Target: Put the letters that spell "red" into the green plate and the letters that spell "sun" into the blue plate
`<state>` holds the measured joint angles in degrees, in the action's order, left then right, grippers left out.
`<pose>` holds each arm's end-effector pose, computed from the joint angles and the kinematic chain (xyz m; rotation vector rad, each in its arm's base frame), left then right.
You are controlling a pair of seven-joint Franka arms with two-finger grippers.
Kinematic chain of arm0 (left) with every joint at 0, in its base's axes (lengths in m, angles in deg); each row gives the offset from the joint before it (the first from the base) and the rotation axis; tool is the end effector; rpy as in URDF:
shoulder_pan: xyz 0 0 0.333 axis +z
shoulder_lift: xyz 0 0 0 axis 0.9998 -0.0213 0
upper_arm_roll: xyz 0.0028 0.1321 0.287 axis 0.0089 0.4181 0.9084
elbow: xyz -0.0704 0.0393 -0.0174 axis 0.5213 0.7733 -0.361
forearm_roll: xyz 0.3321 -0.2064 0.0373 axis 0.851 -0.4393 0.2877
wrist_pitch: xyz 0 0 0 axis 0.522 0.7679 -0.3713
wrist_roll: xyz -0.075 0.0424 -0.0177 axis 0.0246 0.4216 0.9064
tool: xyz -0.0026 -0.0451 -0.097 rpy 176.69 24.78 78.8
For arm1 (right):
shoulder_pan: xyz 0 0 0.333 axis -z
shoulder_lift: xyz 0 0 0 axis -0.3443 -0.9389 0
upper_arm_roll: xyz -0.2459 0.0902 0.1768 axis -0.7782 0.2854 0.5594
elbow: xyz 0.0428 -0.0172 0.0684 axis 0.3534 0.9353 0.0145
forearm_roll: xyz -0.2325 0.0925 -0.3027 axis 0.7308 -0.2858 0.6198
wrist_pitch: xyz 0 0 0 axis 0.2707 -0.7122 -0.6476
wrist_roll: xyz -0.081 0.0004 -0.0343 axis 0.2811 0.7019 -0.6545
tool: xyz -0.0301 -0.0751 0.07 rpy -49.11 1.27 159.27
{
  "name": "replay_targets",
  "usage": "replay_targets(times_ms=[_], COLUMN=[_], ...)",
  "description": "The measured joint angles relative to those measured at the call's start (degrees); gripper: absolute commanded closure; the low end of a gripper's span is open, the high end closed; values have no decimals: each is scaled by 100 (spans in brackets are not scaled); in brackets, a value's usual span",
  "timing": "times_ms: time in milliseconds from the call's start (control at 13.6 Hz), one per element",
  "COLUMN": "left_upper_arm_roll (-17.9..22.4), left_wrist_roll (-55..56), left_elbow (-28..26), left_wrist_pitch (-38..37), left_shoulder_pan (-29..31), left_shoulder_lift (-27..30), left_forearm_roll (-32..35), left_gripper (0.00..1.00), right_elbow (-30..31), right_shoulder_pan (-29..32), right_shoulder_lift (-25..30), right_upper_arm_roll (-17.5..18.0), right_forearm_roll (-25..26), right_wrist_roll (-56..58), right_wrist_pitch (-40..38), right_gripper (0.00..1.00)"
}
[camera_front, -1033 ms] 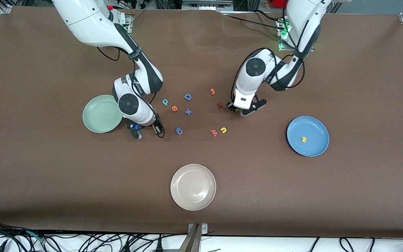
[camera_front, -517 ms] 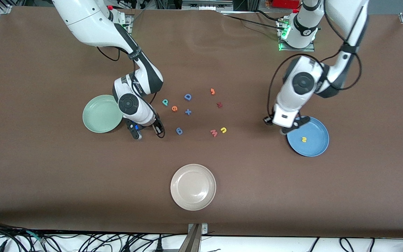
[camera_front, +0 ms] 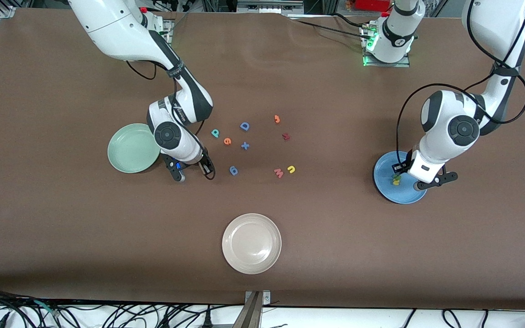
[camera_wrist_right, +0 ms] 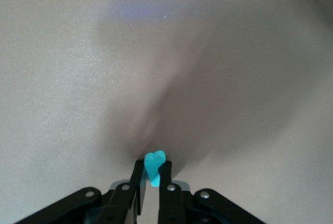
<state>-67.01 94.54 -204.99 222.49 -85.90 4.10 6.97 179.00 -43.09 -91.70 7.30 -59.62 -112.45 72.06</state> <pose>0.5783 -0.0434 0.2467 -3.0708 -0.4606 0.0471 0.5527 0.3066 0.1769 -2.7208 1.5320 0.2159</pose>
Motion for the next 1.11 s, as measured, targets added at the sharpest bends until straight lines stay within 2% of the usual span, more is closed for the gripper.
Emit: replay_targets(times_ms=[221, 517, 664, 885, 1107], left_upper_arm_roll=[-75, -272, -315, -697, -1023], left_wrist_roll=[69, 1179, 1838, 2634, 3173], left_elbow=[153, 219, 286, 628, 1100], left_wrist_pitch=[0, 0, 0, 0, 0], left_shoulder_pan=[-49, -580, -956, -1201, -1372], left_shoulder_lift=[-21, -25, -81, -402, -818], left_forearm_roll=[0, 0, 0, 0, 0], left_gripper=[0, 0, 0, 0, 0], right_elbow=[-55, -373, -409, -385, -111], right_shoulder_pan=[1, 9, 18, 32, 40], right_shoulder_lift=[30, 404, 714, 1088, 1278], right_upper_arm_roll=[-36, -341, -621, -1148, -1752], right_forearm_roll=[4, 13, 12, 12, 13], right_wrist_roll=[7, 479, 1049, 2159, 3465], right_wrist_pitch=[-91, -1271, -1959, -2834, -3038], right_gripper=[92, 92, 92, 92, 92])
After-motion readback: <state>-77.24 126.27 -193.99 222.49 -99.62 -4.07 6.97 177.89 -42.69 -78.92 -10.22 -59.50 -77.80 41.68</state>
